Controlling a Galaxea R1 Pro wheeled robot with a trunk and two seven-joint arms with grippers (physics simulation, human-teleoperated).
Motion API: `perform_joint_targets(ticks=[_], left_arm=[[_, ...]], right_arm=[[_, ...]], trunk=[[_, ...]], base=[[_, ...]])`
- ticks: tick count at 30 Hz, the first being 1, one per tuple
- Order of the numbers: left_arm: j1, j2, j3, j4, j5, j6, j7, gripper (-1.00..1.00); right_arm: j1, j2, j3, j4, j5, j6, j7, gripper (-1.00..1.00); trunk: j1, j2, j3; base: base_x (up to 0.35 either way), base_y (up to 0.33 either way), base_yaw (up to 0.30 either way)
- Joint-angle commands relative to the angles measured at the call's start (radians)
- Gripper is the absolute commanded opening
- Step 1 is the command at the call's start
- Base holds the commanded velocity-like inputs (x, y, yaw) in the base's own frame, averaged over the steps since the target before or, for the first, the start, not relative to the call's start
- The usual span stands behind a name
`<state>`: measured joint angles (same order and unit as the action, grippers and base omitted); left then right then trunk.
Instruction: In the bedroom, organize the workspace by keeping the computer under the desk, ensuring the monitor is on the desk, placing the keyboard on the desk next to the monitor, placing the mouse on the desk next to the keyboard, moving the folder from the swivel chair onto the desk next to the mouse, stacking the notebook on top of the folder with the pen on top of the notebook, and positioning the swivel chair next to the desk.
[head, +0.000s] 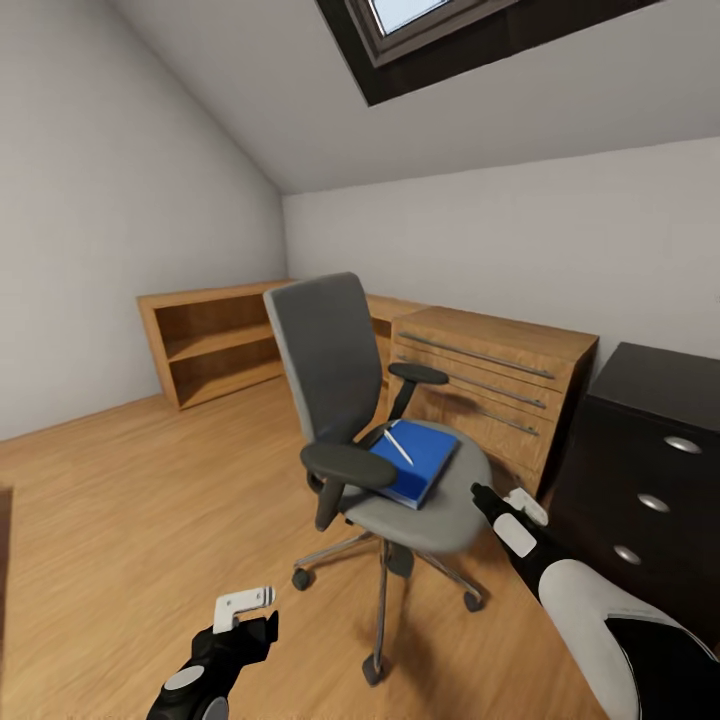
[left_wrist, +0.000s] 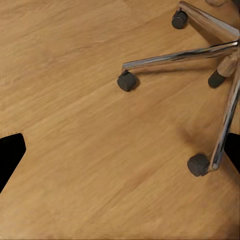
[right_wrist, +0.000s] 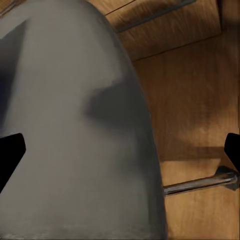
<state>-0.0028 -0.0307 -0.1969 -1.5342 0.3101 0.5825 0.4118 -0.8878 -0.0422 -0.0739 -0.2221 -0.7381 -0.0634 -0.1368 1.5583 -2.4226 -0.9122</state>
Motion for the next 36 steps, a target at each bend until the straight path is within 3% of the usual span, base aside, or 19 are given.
perform_joint_targets(ticks=[1,23,36], left_arm=[[0.000,0.000,-0.001,-0.001,0.011,0.002,0.009,1.00],[0.000,0.000,0.000,-0.001,0.011,0.002,0.010,1.00],[0.000,0.000,0.000,-0.001,0.009,0.000,0.010,1.00]], right_arm=[[0.000,0.000,-0.003,0.000,-0.006,-0.003,-0.001,1.00],[0.000,0.002,-0.002,0.001,-0.006,-0.003,-0.001,1.00],[0.000,0.004,-0.001,0.003,-0.006,-0.004,-0.001,1.00]], trunk=[[-0.001,0.000,-0.001],[-0.001,0.000,-0.001],[-0.001,0.000,-0.001]], base=[[-0.153,0.000,0.000],[-0.147,0.000,0.003],[-0.002,0.000,0.224]])
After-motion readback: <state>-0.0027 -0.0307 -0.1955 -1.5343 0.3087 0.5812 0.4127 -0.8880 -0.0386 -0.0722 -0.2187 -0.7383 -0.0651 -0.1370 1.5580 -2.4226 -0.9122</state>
